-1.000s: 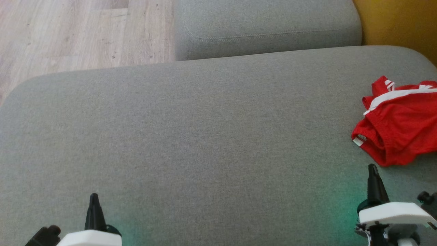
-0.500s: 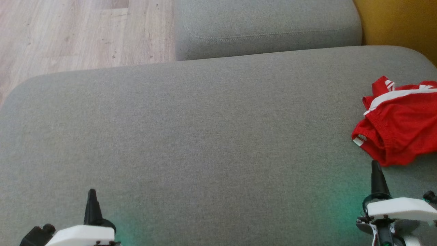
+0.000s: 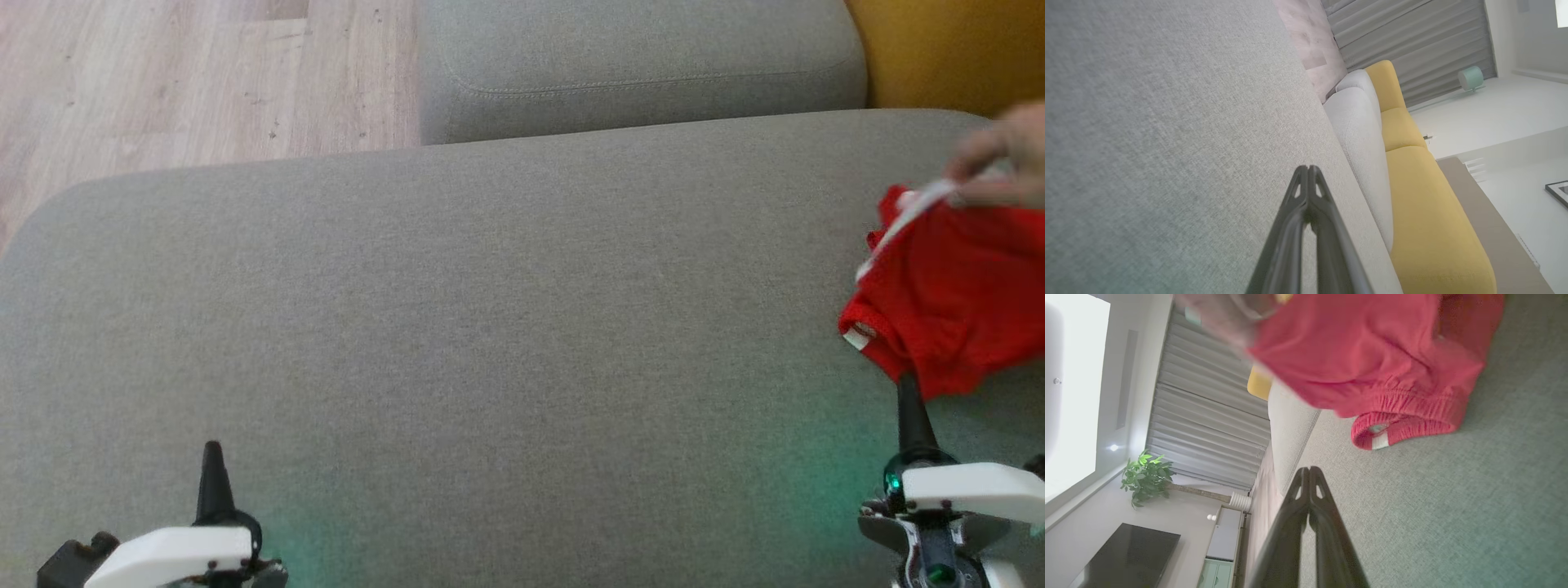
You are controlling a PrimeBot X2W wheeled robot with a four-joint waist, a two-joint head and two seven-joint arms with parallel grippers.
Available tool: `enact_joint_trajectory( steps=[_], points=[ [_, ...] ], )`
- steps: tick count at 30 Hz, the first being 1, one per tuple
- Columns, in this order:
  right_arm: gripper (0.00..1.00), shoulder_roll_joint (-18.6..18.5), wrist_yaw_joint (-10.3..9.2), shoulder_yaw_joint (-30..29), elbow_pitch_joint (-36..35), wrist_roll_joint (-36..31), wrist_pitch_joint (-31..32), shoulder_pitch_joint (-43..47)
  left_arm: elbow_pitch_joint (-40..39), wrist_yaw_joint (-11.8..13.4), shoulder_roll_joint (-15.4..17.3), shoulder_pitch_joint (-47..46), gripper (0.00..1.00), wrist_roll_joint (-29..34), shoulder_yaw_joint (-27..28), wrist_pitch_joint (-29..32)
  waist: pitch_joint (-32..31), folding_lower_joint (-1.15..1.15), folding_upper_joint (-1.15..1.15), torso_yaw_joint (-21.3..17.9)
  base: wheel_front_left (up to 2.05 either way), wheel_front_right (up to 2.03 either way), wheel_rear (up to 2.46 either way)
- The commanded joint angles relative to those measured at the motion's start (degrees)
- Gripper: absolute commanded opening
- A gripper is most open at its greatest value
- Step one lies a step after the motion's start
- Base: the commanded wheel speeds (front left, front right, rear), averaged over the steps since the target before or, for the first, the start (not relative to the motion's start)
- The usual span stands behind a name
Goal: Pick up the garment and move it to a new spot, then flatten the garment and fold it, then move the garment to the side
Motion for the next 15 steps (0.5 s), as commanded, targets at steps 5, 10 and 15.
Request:
enact_joint_trajectory(
  steps=[5, 10, 15],
  points=[
    [0.00, -0.27, -0.03, 0.46, -2.28, 5.17, 1.23, -3.32, -2.22, -0.66, 0.13, -3.91, 0.00, -4.66, 2.25, 1.23, 0.00, 0.00, 0.00, 0.01, 0.00, 0.00, 0.00],
    [0.00, -0.28, -0.03, 0.22, -2.47, 8.78, 2.06, -3.69, -2.38, -0.88, 0.13, -4.48, 0.00, -7.99, 2.67, 2.06, 0.00, 0.00, 0.00, 0.03, 0.00, 0.00, 0.00],
    [0.00, -0.30, -0.04, -0.01, -2.66, 12.39, 2.88, -4.06, -2.54, -1.10, 0.13, -5.04, 0.00, -11.32, 3.08, 2.88, 0.00, 0.00, 0.00, 0.04, 0.00, 0.00, 0.00]
  ],
)
